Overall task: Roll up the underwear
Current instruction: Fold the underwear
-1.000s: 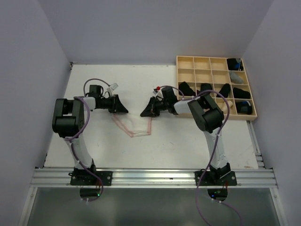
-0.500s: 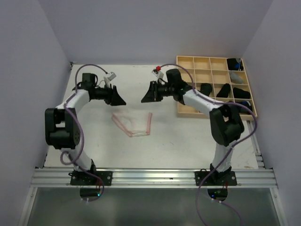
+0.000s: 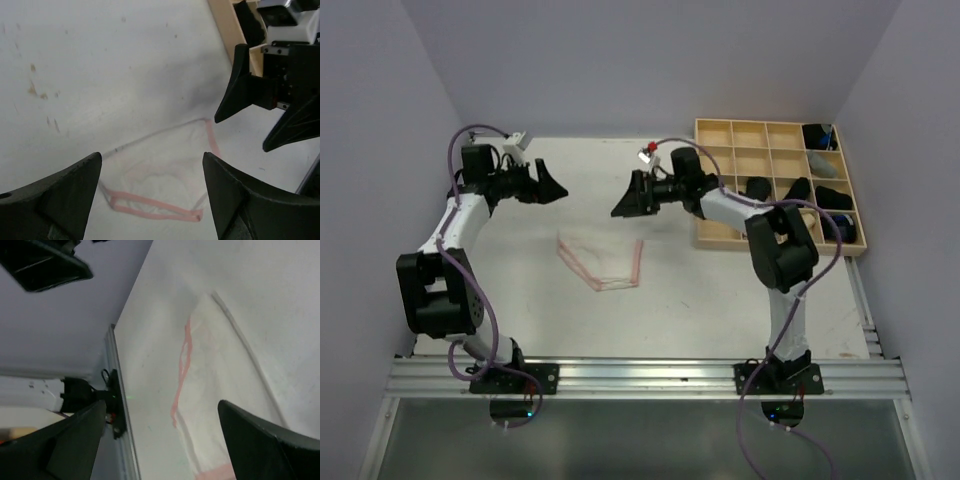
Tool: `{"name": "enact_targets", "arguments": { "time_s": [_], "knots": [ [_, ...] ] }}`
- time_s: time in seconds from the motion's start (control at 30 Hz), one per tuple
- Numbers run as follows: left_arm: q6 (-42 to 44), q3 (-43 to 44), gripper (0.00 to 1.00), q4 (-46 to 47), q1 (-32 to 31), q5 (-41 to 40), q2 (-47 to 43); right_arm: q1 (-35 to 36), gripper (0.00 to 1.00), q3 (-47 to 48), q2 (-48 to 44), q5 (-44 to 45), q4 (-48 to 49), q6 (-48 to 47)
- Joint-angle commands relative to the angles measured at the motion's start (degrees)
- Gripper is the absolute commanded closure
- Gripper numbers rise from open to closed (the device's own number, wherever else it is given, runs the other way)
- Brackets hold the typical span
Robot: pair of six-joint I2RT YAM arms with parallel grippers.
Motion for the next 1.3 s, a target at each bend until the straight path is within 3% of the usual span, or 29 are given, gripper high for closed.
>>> {"name": "enact_targets", "arguments": {
  "time_s": [0.0, 0.13, 0.3, 0.57, 0.77, 0.83, 1.07, 1.17, 1.27],
  "knots": [
    [-4.6, -5.3, 0.15, 2.6, 3.4, 5.5, -2.9, 3.8, 0.03, -9.1, 3.5, -4.1, 30.0, 32.5],
    [-0.6, -8.0, 0.18, -3.4, 4.5, 6.9, -3.9, 7.0, 0.16, -14.1, 8.8, -0.1, 42.3, 43.2],
    [3.7, -11.4, 0.26, -6.8, 4.5, 4.8, -5.5, 7.5, 0.39, -17.7, 11.6, 3.4, 35.7, 38.3],
    [13.4, -17.1, 0.45, -5.6, 4.4, 6.7, -10.0, 6.4, 0.62, -19.6, 10.6, 5.6, 26.8, 31.4],
    [15.0, -18.5, 0.53, -4.2, 4.4, 9.2, -12.0, 7.8, 0.73, -18.3, -1.8, 9.1, 20.5, 26.3],
    [12.8, -19.8, 0.53, -1.9, 4.4, 9.1, -13.0, 8.6, 0.78, -19.1, -2.8, 9.5, 23.9, 29.4],
    [9.7, -21.3, 0.52, 0.7, 4.4, 10.5, -11.6, 11.7, 0.82, -19.3, 4.8, 8.5, 36.3, 41.6],
    [12.2, -21.4, 0.51, -0.5, 4.4, 10.7, -12.0, 12.7, 0.82, -21.1, 8.8, 8.9, 41.4, 46.3],
    [16.2, -21.2, 0.51, -3.6, 4.4, 10.0, -12.0, 13.3, 0.82, -22.0, 11.7, 9.5, 40.4, 45.6]
  ]
}}
